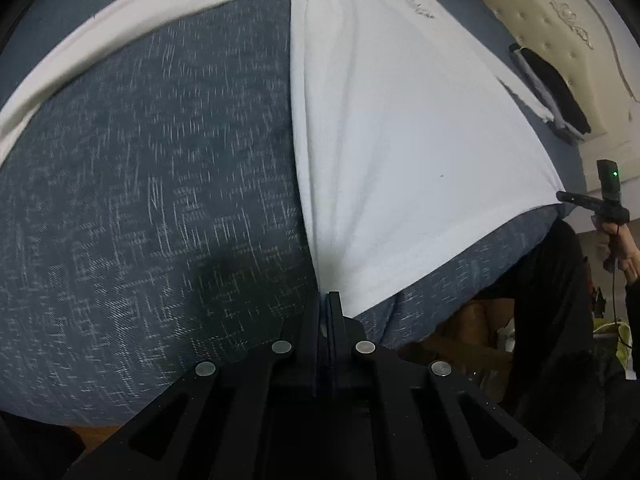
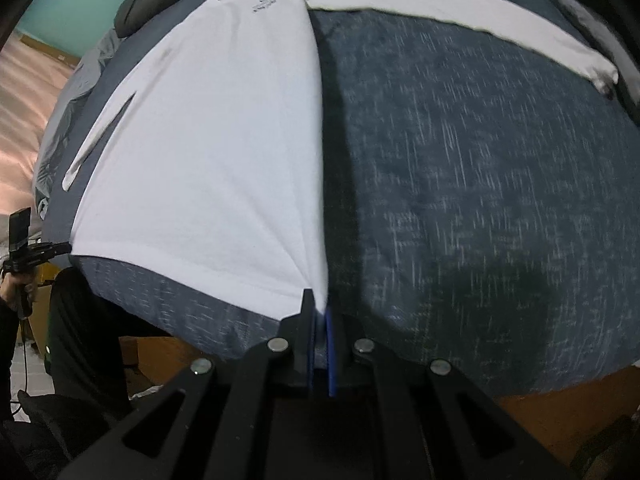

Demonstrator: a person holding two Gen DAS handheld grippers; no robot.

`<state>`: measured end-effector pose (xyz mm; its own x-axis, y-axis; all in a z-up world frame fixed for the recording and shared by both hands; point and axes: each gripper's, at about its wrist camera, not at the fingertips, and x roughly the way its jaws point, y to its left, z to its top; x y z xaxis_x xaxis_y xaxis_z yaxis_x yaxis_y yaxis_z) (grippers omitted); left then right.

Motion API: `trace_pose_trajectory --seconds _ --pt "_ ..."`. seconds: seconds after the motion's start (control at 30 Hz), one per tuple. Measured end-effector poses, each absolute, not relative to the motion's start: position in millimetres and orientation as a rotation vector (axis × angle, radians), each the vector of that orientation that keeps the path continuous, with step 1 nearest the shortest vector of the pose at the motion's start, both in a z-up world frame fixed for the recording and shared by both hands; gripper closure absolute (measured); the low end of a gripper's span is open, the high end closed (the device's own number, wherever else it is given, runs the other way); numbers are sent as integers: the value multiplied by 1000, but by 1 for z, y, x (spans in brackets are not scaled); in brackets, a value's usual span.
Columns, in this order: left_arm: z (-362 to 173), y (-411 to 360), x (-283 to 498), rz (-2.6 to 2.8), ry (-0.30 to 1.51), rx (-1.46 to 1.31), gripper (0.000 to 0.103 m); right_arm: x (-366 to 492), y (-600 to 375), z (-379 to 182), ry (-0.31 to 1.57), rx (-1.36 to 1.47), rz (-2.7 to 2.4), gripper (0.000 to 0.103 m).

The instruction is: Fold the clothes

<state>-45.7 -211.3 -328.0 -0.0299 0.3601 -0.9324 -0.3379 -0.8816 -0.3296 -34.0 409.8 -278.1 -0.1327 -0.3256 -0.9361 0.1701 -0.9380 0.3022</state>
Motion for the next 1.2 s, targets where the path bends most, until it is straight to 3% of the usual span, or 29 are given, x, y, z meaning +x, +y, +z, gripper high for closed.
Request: trace_pose_trajectory --seconds 0.4,0.7,0.93,1.2 --pt "-343 -201 -42 1952 50 -1825 100 -24 403 -291 -145 1827 -2156 99" --pt "-347 -201 -46 1953 -14 -1853 97 -23 385 -289 -89 1799 -2152 98" --pt "-334 -212 -49 1978 -48 -1872 92 -30 384 -279 -29 1848 -2158 84" --pt "-272 -238 -96 2163 -91 -1747 92 -74 408 -227 -149 1686 -2265 77"
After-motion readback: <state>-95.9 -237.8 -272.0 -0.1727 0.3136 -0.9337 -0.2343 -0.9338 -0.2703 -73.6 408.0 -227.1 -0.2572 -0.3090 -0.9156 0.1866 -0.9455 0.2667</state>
